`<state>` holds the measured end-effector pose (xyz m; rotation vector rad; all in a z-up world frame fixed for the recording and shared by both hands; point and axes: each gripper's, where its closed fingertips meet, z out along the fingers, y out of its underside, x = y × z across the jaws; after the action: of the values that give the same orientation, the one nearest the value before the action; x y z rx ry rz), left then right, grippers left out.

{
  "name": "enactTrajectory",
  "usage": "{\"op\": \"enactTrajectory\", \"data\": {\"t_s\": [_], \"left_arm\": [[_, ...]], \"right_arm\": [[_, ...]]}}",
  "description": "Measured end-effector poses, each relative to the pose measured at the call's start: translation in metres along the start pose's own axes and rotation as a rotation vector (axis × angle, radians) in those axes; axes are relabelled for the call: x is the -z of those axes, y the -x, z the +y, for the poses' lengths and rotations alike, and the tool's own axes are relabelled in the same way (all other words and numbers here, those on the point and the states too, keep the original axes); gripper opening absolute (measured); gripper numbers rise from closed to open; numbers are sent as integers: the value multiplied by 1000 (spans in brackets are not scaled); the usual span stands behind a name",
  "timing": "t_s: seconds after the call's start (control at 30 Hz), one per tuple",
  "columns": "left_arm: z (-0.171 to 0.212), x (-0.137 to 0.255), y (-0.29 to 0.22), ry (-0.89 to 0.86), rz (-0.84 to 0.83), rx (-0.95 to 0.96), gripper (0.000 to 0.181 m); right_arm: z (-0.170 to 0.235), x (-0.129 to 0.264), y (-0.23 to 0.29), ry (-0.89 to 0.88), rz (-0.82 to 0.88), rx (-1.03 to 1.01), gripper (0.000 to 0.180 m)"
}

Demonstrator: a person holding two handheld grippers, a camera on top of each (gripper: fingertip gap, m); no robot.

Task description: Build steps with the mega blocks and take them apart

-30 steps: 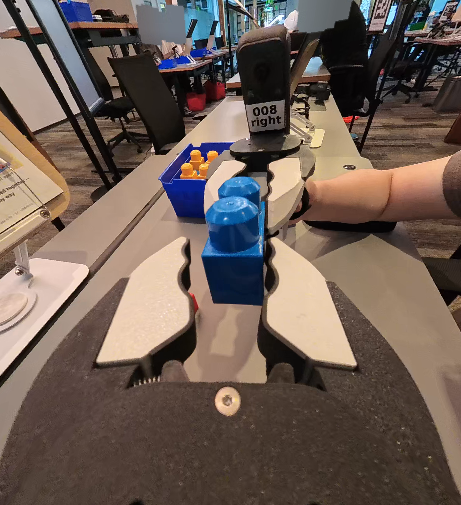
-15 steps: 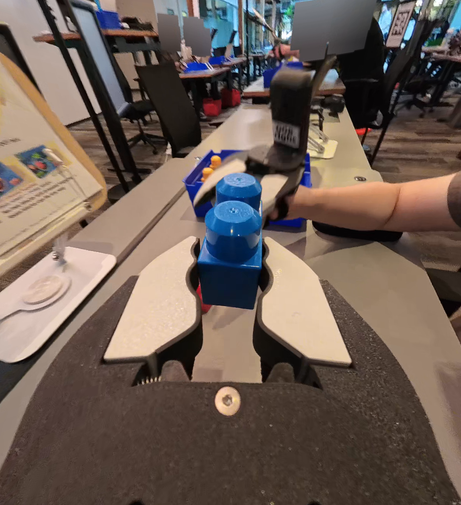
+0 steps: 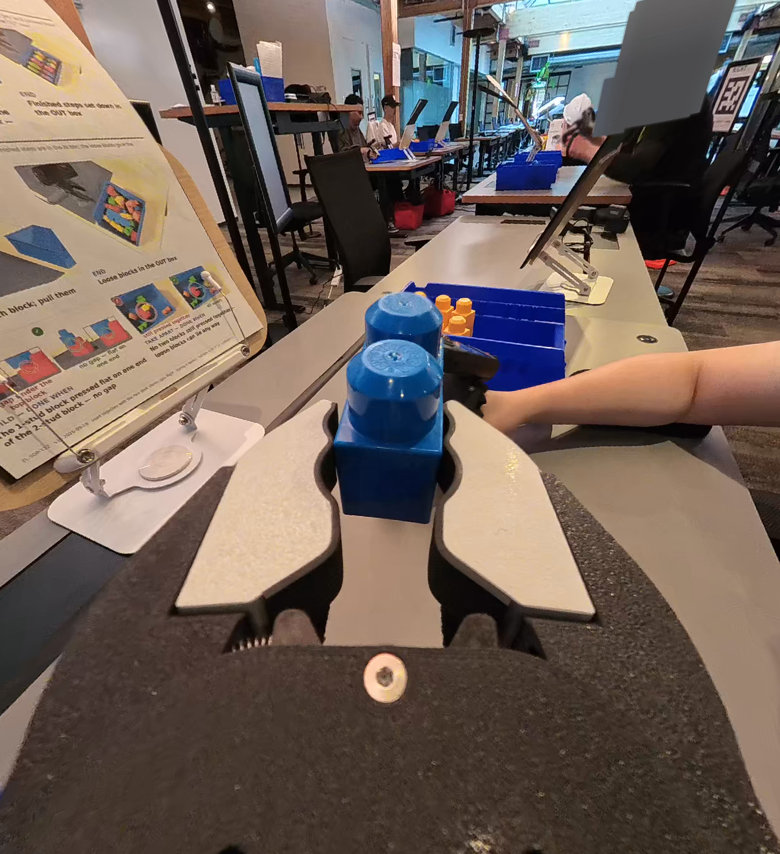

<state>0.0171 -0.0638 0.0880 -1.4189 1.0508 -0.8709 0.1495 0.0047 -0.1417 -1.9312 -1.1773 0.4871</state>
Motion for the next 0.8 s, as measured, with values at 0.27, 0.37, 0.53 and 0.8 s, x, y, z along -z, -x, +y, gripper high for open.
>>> {"op": "enactTrajectory", "data": {"t_s": [0.27, 0.37, 0.53, 0.8], "left_arm": [[5, -3, 3, 5, 10, 25, 41], [12, -8, 5, 21, 16, 38, 41], [36, -32, 4, 70, 35, 51, 41], [81, -88, -39, 154, 205, 61, 41]], "right_arm": [[5, -7, 10, 26, -77, 22, 38], [-12, 2, 16, -16, -94, 47, 37], [-93, 72, 33, -277, -146, 54, 37], [-148, 155, 67, -527, -370, -50, 36]]}}
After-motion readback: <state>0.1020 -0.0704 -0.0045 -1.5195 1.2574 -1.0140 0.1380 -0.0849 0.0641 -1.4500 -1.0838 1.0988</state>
